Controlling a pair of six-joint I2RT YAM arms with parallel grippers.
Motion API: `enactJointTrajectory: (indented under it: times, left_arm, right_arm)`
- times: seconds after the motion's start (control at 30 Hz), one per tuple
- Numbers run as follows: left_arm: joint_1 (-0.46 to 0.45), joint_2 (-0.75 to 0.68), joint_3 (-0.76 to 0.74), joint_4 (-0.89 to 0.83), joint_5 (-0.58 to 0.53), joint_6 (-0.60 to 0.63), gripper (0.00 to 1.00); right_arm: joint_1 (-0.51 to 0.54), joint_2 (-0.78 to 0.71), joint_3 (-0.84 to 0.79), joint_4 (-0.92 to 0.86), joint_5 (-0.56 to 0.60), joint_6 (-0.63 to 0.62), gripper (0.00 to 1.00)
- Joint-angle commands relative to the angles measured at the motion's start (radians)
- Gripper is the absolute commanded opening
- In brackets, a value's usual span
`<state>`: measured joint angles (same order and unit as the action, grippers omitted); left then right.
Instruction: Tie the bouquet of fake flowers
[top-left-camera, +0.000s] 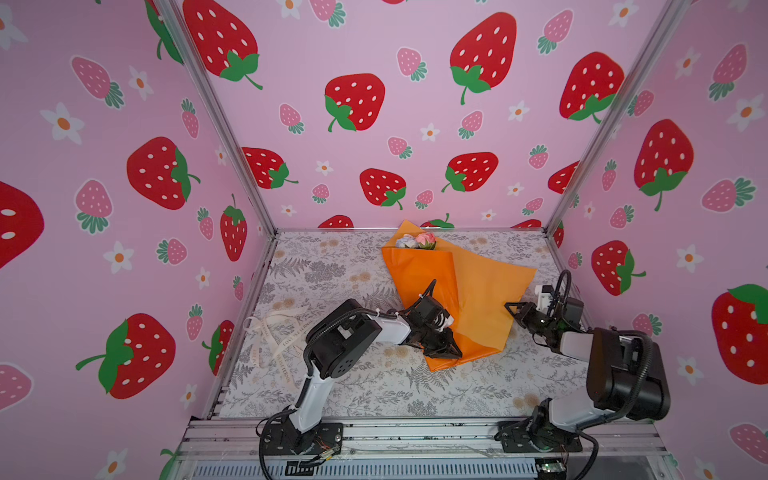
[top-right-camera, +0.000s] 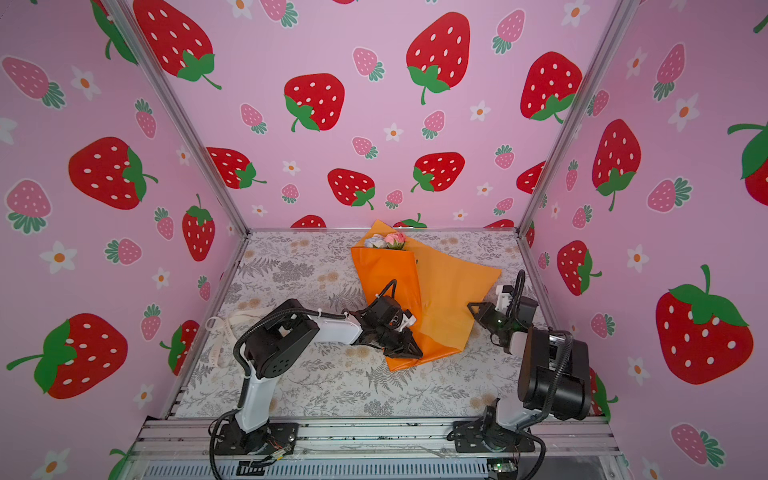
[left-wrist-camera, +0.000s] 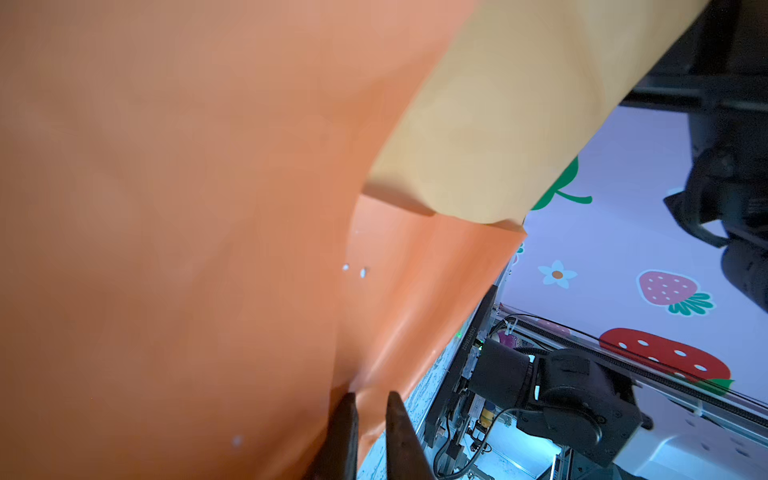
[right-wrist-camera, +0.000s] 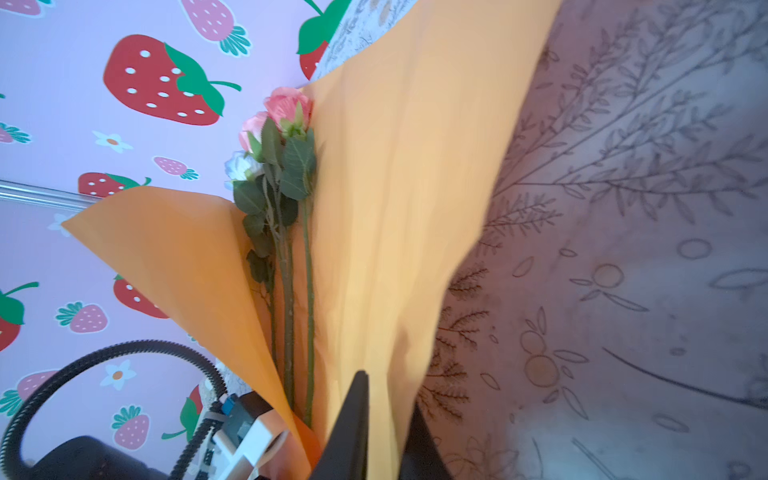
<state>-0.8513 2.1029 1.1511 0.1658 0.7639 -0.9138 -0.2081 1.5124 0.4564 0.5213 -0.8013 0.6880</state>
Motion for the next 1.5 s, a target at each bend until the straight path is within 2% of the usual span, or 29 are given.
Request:
enactJointTrajectory:
  times: [0.0,0.1,0.27,0.7,0.87,0.97,1.23,1.47]
  left_arm:
    - [-0.002,0.042,0.018,-0.017,-0.012,-0.012,0.17]
    - [-0.002,0.04,0.015,-0.014,-0.014,-0.012,0.17]
    - [-0.002,0.034,0.007,-0.012,-0.017,-0.013,0.17]
    - [-0.001,0.023,-0.003,0.005,-0.031,-0.025,0.12]
    - [0.002,0.011,-0.011,0.016,-0.037,-0.027,0.12]
    - [0.005,-0.006,-0.02,0.04,-0.043,-0.034,0.13]
    - [0.085,-0.079,0.014,0.055,-0.004,0.003,0.2]
    - [0.186,-0.072,0.098,0.022,-0.01,0.024,0.21]
  right_arm:
    - [0.021,-0.054,0.024,-0.008,-0.008,-0.021,0.09]
    - [0.057,-0.094,0.039,-0.063,0.041,-0.062,0.03]
    - [0.117,-0.165,0.084,-0.14,0.084,-0.063,0.01]
    - [0.377,-0.305,0.204,-0.258,0.243,-0.048,0.0]
    - [0.52,-0.291,0.281,-0.373,0.389,-0.15,0.0]
    - [0.584,-0.278,0.283,-0.38,0.458,-0.153,0.0]
    - [0.62,-0.251,0.288,-0.372,0.484,-0.146,0.0]
    - [0.622,-0.256,0.284,-0.368,0.5,-0.136,0.0]
